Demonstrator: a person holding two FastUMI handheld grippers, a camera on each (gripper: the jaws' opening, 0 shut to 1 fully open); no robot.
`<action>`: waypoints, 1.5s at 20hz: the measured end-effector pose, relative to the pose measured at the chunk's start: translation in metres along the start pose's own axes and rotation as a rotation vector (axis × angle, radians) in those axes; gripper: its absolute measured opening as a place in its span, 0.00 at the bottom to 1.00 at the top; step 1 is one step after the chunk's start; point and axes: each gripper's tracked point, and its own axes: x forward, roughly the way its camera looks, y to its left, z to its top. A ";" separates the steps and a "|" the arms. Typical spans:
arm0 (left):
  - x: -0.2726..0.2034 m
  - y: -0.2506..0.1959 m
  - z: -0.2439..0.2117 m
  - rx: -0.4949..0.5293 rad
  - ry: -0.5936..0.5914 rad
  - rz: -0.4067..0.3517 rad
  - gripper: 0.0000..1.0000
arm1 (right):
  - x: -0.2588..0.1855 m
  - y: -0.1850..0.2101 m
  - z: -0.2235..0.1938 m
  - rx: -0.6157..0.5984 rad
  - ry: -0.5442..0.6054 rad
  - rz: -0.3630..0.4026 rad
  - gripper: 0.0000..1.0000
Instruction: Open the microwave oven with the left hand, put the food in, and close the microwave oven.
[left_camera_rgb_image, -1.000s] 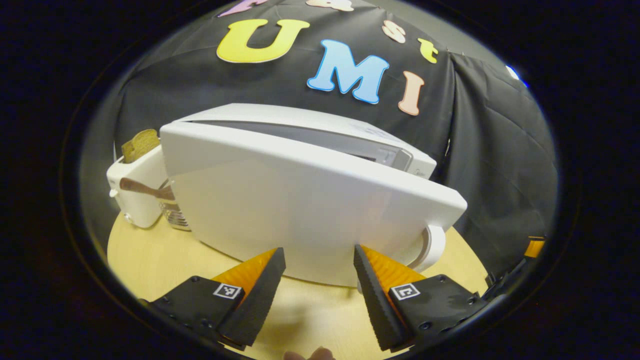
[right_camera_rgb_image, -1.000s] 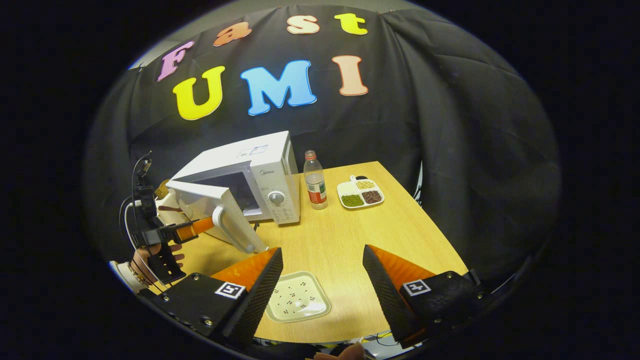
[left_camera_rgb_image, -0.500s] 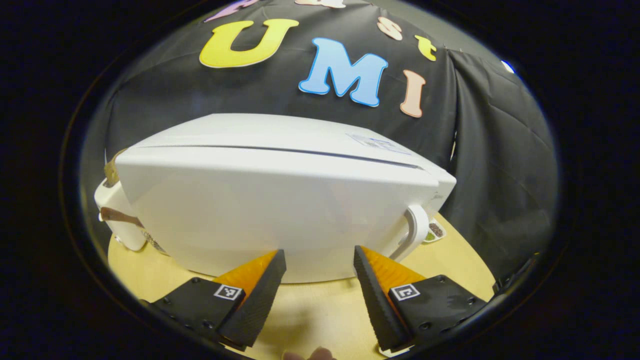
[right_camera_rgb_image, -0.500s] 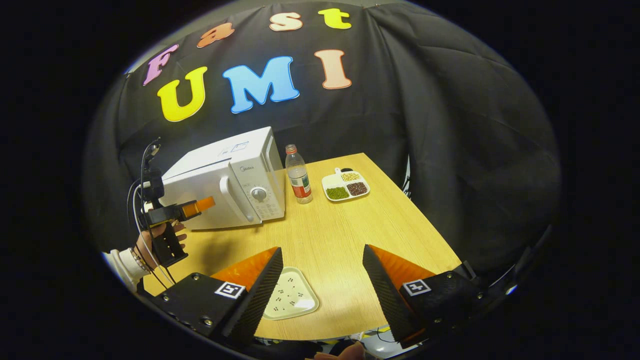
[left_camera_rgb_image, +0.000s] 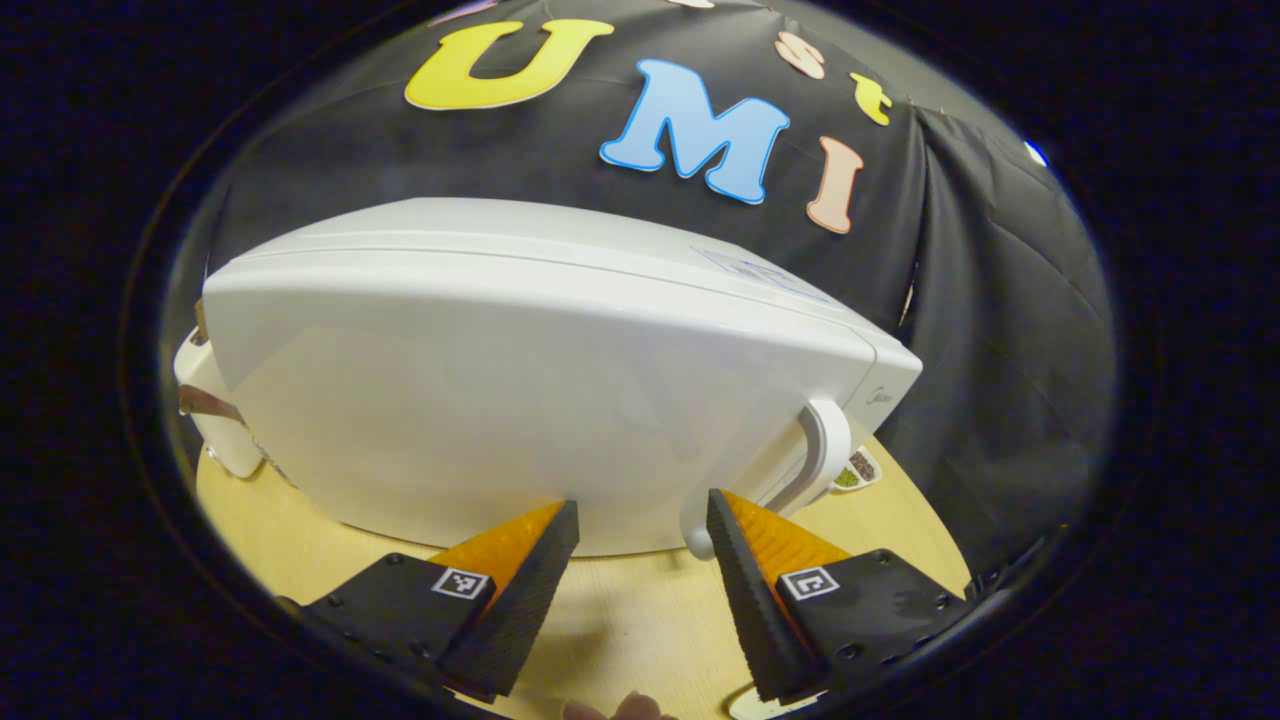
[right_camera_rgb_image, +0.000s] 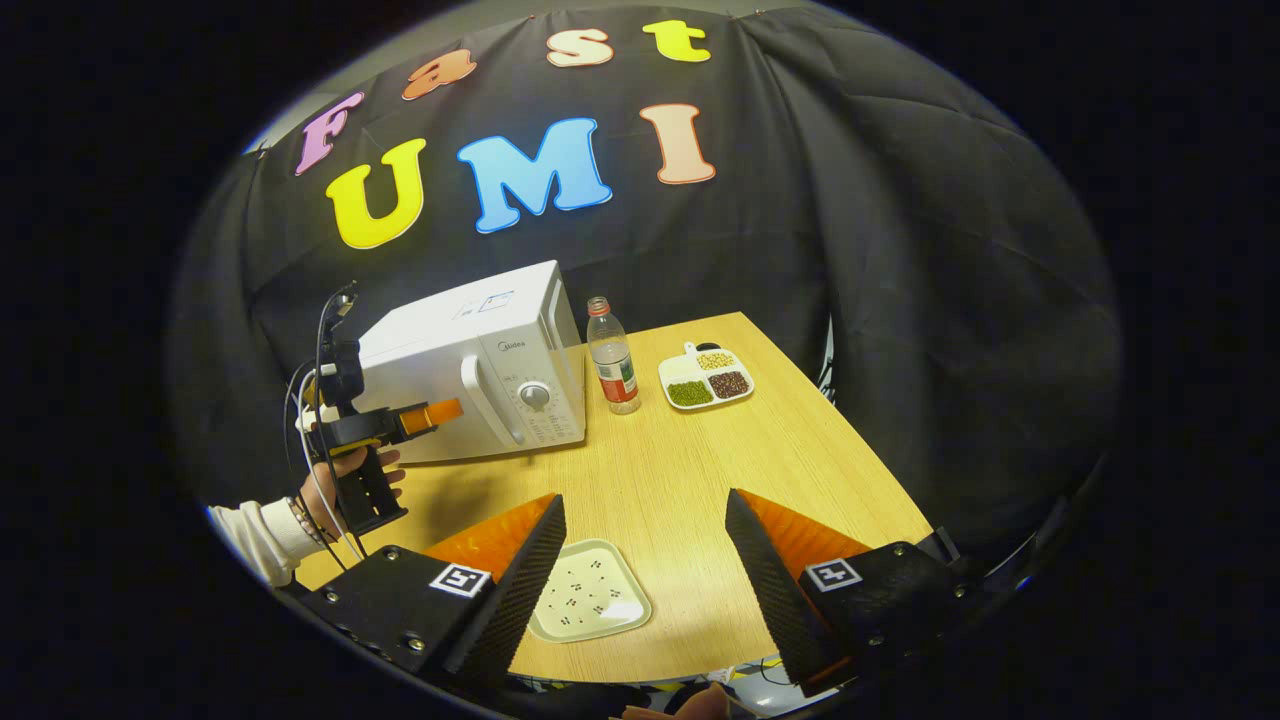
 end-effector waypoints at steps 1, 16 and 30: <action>-0.005 -0.002 0.001 0.009 -0.001 -0.001 0.89 | -0.002 0.001 0.000 -0.003 0.004 0.007 0.98; -0.265 -0.064 0.104 0.034 -0.289 0.003 0.92 | -0.049 0.006 0.096 -0.062 -0.205 0.175 0.98; -0.512 -0.124 0.255 0.028 -0.729 0.275 0.91 | -0.138 0.061 0.267 -0.160 -0.529 0.356 0.98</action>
